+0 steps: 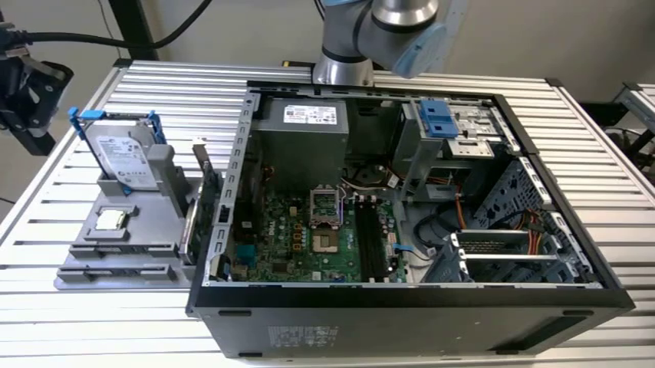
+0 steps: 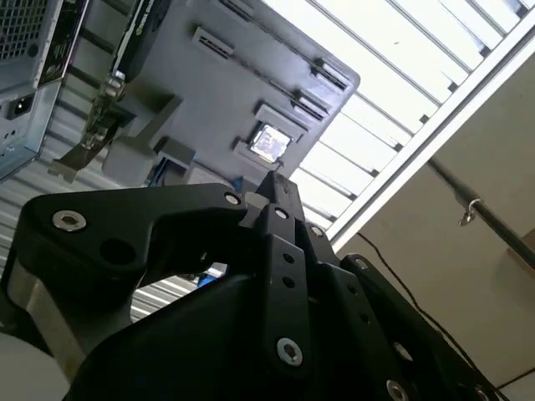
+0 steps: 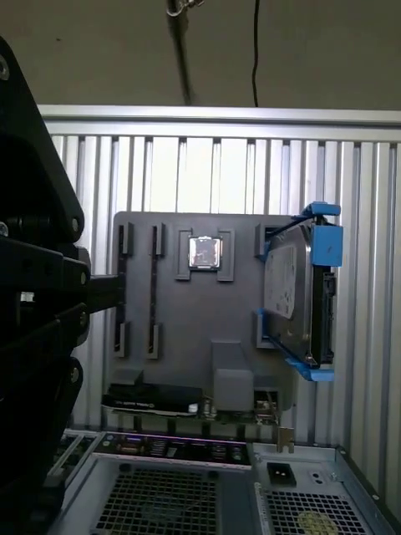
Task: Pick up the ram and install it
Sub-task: 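Reach for the ram, then pick up the ram and move it above insertion slot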
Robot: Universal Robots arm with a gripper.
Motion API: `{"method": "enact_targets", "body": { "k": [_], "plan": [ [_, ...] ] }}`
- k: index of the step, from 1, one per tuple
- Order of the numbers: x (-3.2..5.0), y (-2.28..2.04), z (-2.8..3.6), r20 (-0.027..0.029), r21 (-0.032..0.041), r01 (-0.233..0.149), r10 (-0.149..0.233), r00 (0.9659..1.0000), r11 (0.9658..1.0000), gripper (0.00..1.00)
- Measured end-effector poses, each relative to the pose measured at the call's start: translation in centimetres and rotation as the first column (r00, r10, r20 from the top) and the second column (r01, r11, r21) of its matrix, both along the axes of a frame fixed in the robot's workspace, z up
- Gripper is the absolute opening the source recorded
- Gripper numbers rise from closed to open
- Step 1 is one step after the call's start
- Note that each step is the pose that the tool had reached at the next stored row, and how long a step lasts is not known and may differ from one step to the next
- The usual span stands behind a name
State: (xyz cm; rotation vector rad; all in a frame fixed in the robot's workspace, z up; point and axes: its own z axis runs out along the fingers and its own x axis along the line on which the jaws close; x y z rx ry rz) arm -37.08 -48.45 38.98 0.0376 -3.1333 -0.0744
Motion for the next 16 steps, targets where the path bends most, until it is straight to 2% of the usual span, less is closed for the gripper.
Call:
{"method": "enact_targets", "body": {
  "k": [3,10,16],
  "plan": [
    [0.02,-0.72,-0.01,0.0001,0.0000,0.000,0.000,1.0000,1.0000,0.00],
    [0.09,-2.08,-0.03,0.0001,0.0000,0.000,0.000,1.0000,1.0000,0.00],
    [0.13,-2.63,-0.05,0.0002,0.0000,0.000,0.000,1.0000,1.0000,0.00]
  ]
}}
